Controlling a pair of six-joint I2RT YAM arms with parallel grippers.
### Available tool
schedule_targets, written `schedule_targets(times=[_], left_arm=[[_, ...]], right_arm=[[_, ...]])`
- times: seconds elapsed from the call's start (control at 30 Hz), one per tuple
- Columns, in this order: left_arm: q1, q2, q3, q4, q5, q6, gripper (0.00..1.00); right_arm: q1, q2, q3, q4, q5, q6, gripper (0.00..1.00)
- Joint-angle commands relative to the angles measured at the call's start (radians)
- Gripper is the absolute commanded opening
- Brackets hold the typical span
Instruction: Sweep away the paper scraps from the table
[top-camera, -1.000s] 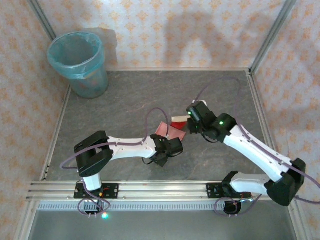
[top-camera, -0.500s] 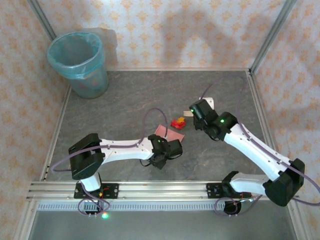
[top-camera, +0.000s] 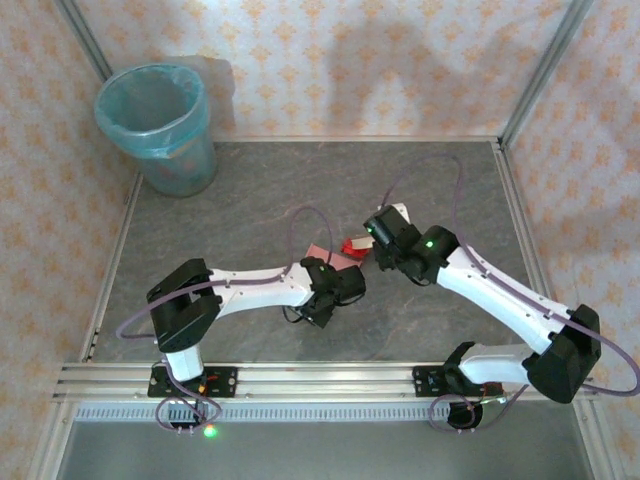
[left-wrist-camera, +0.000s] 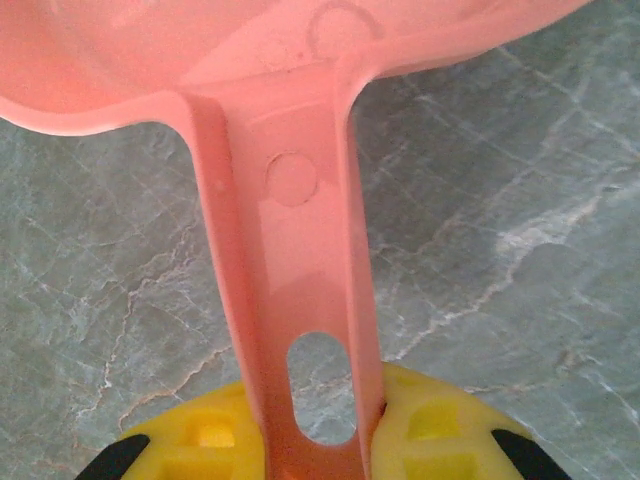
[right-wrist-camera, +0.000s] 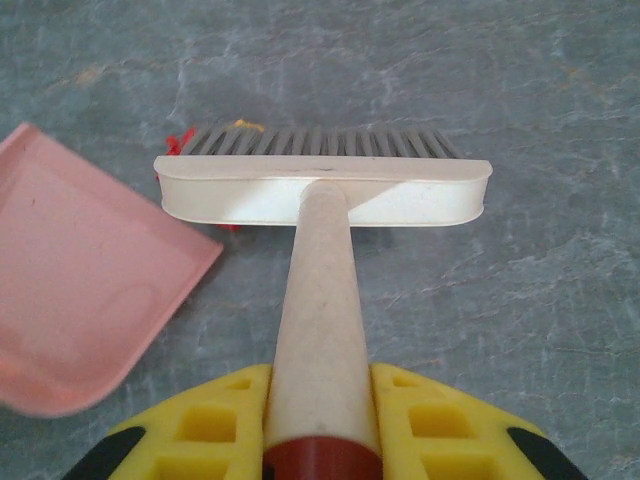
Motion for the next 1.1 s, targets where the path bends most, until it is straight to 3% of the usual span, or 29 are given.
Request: schedule_targets(times=[0.0, 0.37, 0.87, 1.07], left_arm=[[0.005, 0.025, 0.033, -0.046, 0.006, 0.009, 0.0], [0.015, 0.031, 0.044, -0.031, 0.028, 0.015, 0.0], [0.014, -0.006, 0.004, -0.002, 0.045, 0.009, 0.0], [0.014, -0.003, -0.002, 0.009, 0.047, 0.006, 0.0]], right_arm=[[0.026, -0.012, -0.002, -0.047, -0.007, 0.002, 0.0], [0.076, -0.15, -0.01, -0.042, -0.137, 0.057, 0.0], [0.032, -0.213, -0.024, -0.026, 0.169, 0.122, 0.0], [-0.071, -0.159, -0.086, 0.17, 0.142, 0.143, 0.0]])
